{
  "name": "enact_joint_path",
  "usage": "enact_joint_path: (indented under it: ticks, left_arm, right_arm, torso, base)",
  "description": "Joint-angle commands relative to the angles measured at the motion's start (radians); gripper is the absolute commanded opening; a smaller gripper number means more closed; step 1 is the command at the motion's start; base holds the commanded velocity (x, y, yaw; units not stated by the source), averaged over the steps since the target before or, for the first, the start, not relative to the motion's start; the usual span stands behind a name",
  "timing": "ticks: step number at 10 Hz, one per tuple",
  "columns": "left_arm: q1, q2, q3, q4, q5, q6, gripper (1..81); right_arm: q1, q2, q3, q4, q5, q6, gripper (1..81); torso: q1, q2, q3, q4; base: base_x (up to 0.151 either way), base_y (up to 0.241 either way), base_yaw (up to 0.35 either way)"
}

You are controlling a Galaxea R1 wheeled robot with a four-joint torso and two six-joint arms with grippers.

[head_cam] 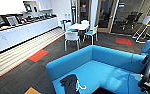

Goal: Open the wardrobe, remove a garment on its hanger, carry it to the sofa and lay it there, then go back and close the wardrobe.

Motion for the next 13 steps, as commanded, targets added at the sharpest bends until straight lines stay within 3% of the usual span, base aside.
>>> enact_joint_path:
  ticks: [1, 13]
  left_arm:
    - [-0.036, -0.024, -0.006, 0.013, 0.029, 0.001, 81.1]
    - [-0.015, -0.012, -0.008, 0.0, 0.031, 0.0, 81.1]
  right_arm:
    - [0.022, 0.026, 0.014, -0.007, -0.078, -0.014, 81.1]
    - [0.014, 0.024, 0.014, -0.007, -0.078, -0.014, 81.1]
  torso:
    - [0.002, 0.0, 0.0, 0.0]
    - [0.002, 0.0, 0.0, 0.0]
  base:
    - [0.0, 0.0, 0.0]
    - [0.0, 0.0, 0.0]
